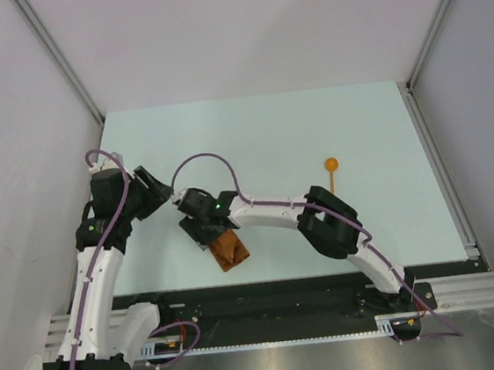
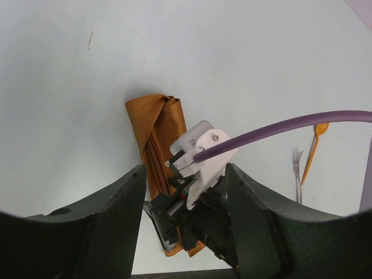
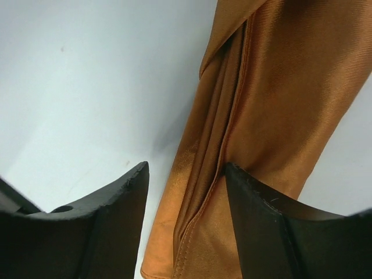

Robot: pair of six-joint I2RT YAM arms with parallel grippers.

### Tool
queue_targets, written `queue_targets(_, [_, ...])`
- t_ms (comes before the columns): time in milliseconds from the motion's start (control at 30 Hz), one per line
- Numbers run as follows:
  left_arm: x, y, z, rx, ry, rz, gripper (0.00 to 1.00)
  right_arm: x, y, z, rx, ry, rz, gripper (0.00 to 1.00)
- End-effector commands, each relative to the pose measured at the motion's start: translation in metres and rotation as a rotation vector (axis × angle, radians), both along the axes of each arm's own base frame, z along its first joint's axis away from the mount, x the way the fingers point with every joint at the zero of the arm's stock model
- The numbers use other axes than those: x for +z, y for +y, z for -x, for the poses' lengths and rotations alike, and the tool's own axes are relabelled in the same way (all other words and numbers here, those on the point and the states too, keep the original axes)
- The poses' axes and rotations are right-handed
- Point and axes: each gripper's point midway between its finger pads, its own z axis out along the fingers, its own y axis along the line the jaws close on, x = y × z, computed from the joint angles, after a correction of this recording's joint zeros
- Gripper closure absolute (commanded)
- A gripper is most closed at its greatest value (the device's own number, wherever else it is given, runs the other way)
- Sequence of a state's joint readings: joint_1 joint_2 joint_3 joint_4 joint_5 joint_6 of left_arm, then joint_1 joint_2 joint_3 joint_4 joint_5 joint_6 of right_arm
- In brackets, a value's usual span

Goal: Fold the napkin into a case and place the utensils inside
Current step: Pick up the smaller rectangle-folded napkin from the center of the board, then turn over the smaller rectangle-folded napkin at the center of the board.

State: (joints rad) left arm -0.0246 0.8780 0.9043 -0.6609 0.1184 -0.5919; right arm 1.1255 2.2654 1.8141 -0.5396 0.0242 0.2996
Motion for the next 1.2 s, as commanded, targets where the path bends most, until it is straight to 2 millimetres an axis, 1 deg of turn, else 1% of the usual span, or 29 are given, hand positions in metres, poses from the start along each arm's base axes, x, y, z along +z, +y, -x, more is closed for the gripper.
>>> queue_targets(0, [0.008,-0.003,0.000,-0.031,-0.030,0.008,0.38,-0.021,-0.017,-0.007,-0.091,-0.084,0.178,0.42])
queue_targets(67, [0.010,-0.002,0.000,-0.032,-0.036,0.004,0.38,-0.025,-0.021,-0.002,-0.101,-0.109,0.225,0.51])
queue_targets(100, [0.011,-0.002,0.000,-0.035,-0.040,0.003,0.39,-0.028,-0.021,-0.005,-0.114,-0.138,0.247,0.53])
queue_targets(167, [0.011,-0.003,0.000,-0.039,-0.043,0.005,0.38,-0.033,-0.024,0.001,-0.115,-0.162,0.286,0.56])
queue_targets(200, [0.011,-0.004,0.001,-0.043,-0.042,0.008,0.38,-0.036,-0.026,-0.002,-0.123,-0.184,0.305,0.58])
queue_targets(233, [0.010,-0.005,0.001,-0.048,-0.039,0.014,0.38,-0.037,-0.027,-0.002,-0.124,-0.194,0.318,0.65])
queue_targets(333, [0.008,-0.006,0.003,-0.053,-0.036,0.019,0.38,-0.041,-0.029,-0.003,-0.135,-0.215,0.342,0.79])
queue_targets(400, [0.009,-0.007,0.003,-0.059,-0.039,0.022,0.38,-0.039,-0.027,-0.003,-0.136,-0.228,0.341,0.81])
queue_targets(500, [0.009,-0.007,0.004,-0.063,-0.041,0.023,0.38,-0.022,-0.020,-0.005,-0.134,-0.246,0.305,0.96])
queue_targets(533, [0.009,-0.007,0.004,-0.065,-0.039,0.024,0.38,-0.004,-0.012,-0.007,-0.131,-0.250,0.252,1.00])
queue_targets(567, [0.009,-0.008,0.004,-0.068,-0.043,0.024,0.38,0.003,-0.007,-0.003,-0.120,-0.225,0.218,1.00])
queue_targets(600, [0.009,-0.008,0.004,-0.068,-0.041,0.024,0.38,0.014,0.004,-0.004,-0.102,-0.205,0.148,1.00])
queue_targets(633, [0.009,-0.008,0.004,-0.070,-0.041,0.024,0.38,0.043,0.013,-0.002,-0.094,-0.181,0.049,1.00])
queue_targets(667, [0.008,-0.002,0.003,-0.047,-0.040,0.027,0.38,0.041,0.011,0.007,-0.073,-0.121,0.025,1.00])
queue_targets(700, [0.008,-0.002,0.003,-0.048,-0.038,0.029,0.39,0.056,0.017,0.000,-0.081,-0.100,-0.052,1.00])
queue_targets(733, [0.006,-0.002,0.003,-0.045,-0.034,0.031,0.38,0.075,0.022,0.010,-0.056,-0.022,-0.133,1.00])
queue_targets(767, [0.007,-0.002,0.002,-0.049,-0.037,0.034,0.38,0.073,0.018,0.011,-0.056,0.011,-0.152,1.00])
queue_targets(800, [0.006,-0.003,0.002,-0.053,-0.037,0.039,0.38,0.082,0.025,0.012,-0.033,0.042,-0.229,1.00])
queue_targets(833, [0.005,-0.003,0.001,-0.054,-0.034,0.041,0.38,0.089,0.024,0.013,-0.037,0.126,-0.288,1.00])
queue_targets(867, [0.005,-0.004,0.000,-0.054,-0.035,0.046,0.38,0.105,0.024,0.013,-0.030,0.162,-0.353,1.00])
queue_targets(900, [0.004,-0.006,-0.001,-0.064,-0.033,0.055,0.38,0.097,0.026,0.013,-0.018,0.198,-0.420,1.00])
queue_targets(933, [0.001,-0.007,-0.002,-0.062,-0.024,0.061,0.38,0.104,0.021,0.010,-0.040,0.261,-0.474,1.00])
queue_targets(967, [0.001,-0.008,-0.002,-0.067,-0.023,0.065,0.38,0.110,0.019,0.010,-0.037,0.280,-0.509,1.00])
queue_targets(1000, [0.001,-0.009,-0.003,-0.074,-0.024,0.071,0.39,0.107,0.018,0.010,-0.032,0.302,-0.556,1.00])
queue_targets(1033, [-0.002,-0.010,-0.005,-0.077,-0.015,0.074,0.39,0.109,0.012,0.008,-0.020,0.357,-0.600,1.00])
queue_targets(1067, [-0.003,-0.010,-0.005,-0.078,-0.012,0.073,0.39,0.116,0.012,0.008,-0.049,0.413,-0.659,1.00])
queue_targets(1100, [-0.004,-0.009,-0.006,-0.078,-0.008,0.071,0.39,0.121,0.009,0.005,-0.031,0.408,-0.749,1.00])
queue_targets(1133, [-0.005,-0.010,-0.006,-0.082,-0.004,0.071,0.39,0.124,0.006,0.007,-0.012,0.446,-0.785,1.00])
queue_targets(1167, [-0.007,-0.010,-0.007,-0.083,0.003,0.069,0.39,0.125,-0.001,-0.004,-0.059,0.493,-0.818,1.00])
